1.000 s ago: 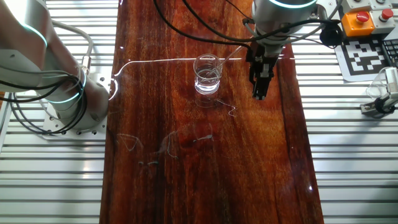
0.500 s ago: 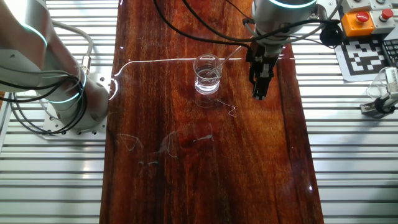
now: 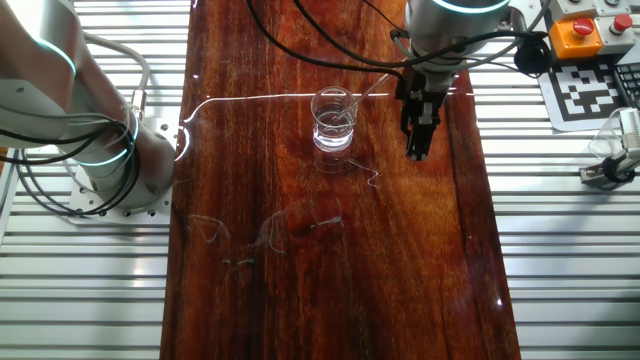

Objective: Stir the beaker with a glass rod

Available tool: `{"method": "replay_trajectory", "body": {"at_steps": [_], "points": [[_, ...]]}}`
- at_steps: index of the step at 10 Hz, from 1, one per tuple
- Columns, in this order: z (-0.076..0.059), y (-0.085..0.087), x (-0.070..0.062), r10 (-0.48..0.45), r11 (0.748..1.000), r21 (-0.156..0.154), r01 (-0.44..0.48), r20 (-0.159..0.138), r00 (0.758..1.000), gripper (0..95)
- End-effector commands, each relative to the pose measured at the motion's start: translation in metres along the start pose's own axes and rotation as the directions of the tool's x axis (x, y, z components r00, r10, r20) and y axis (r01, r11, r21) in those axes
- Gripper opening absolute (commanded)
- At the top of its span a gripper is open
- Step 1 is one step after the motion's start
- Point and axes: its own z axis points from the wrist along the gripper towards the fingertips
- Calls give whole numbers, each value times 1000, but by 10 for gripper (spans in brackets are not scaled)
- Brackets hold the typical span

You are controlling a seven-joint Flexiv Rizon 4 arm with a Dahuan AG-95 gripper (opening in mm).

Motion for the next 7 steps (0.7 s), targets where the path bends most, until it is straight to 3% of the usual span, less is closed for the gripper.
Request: {"method": "replay_trajectory", "body": {"at_steps": [1,7], "points": [[0,0,0,-180,983,-23,181,11,984,0],[0,0,0,-169,985,-19,169,8,986,0]]}}
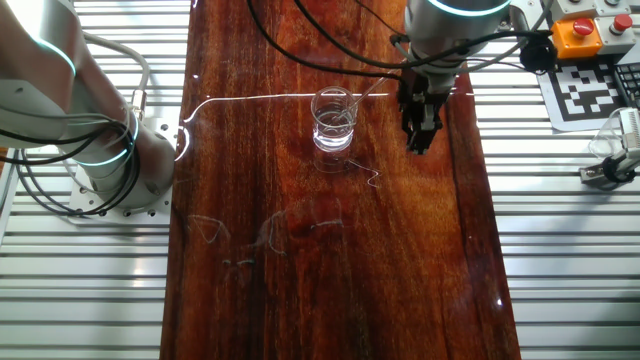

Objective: Stir the beaker with a glass rod

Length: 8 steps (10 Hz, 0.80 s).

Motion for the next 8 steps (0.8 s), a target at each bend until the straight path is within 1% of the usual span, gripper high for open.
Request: {"method": "replay_trajectory", "body": {"at_steps": [1,8], "points": [[0,0,0,-10,1000,-2,10,1,1000,0],[0,0,0,0,1000,0,0,1,1000,0]]}}
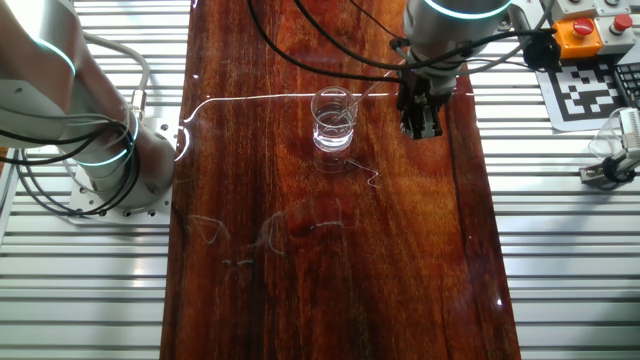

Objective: Stir the beaker with a glass rod

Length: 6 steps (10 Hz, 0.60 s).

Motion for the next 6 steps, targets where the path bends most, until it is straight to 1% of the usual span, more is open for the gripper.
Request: {"method": "replay_trajectory", "body": {"at_steps": [1,3,5,6], "points": [[0,0,0,-1,1000,1,1,0,1000,0],[0,0,0,-14,1000,1,14,0,1000,0],[0,0,2,-35,999,8,36,-12,999,0],[-1,0,3,-36,999,11,36,-11,999,0]]}}
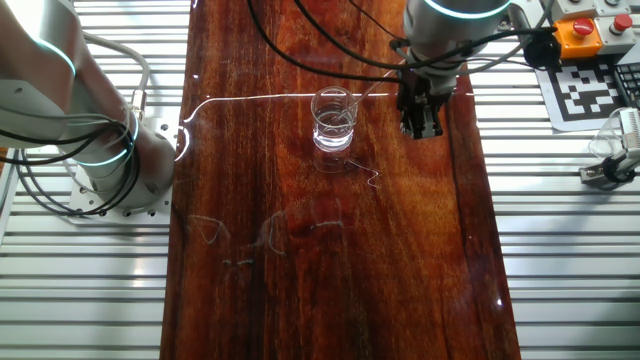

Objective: Stir the beaker with a glass rod

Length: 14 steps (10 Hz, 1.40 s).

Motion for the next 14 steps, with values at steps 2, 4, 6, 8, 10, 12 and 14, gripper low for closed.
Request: {"method": "replay_trajectory", "body": {"at_steps": [2,4,6,8,10,12,14], "points": [[-11,-1,3,7,1000,6,-7,-3,1000,0],[-23,0,7,-1,1000,6,1,-6,1000,0],[-36,2,11,-47,999,6,47,-9,999,0],[-46,2,16,-82,997,9,82,-9,997,0],[-53,-2,21,-100,995,3,100,-18,995,0],[-53,-2,21,-133,991,-2,133,-15,991,0],[-53,-2,21,-208,978,-5,208,-20,978,0]]}}
